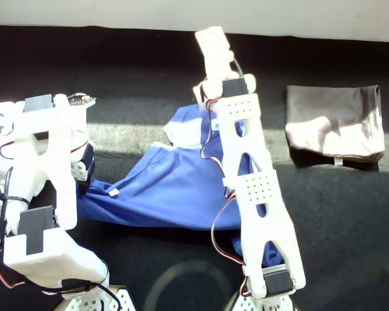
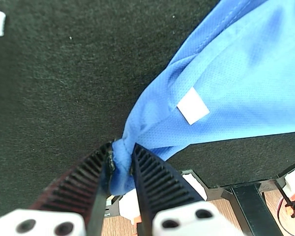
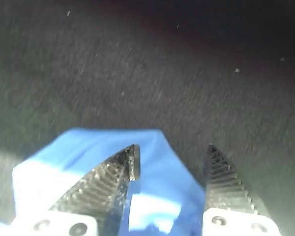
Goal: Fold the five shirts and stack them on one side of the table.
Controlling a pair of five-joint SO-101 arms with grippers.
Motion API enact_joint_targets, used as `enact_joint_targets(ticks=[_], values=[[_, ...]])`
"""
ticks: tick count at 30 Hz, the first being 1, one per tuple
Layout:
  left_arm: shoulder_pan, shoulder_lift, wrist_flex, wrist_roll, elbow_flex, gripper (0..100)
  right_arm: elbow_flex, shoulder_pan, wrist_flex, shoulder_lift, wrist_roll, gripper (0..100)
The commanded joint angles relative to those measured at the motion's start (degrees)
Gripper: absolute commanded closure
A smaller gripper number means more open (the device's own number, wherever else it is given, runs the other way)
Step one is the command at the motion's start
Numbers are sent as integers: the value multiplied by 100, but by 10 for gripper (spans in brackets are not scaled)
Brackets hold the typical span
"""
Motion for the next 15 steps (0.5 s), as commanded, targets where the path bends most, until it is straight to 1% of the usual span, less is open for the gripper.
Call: enact_joint_targets(ticks=[1,4,12,14,15], values=[[-57,-277,-44,-18,-66,991,576,75,-479,-286,-97,786],[-57,-277,-44,-18,-66,991,989,75,-532,-286,-97,786],[-31,-277,-44,-18,-66,991,1455,-13,-945,-286,-79,789],[-31,-277,-44,-18,-66,991,1596,-110,-787,-295,114,826],[-31,-277,-44,-18,-66,991,1622,-145,-629,-321,343,882]])
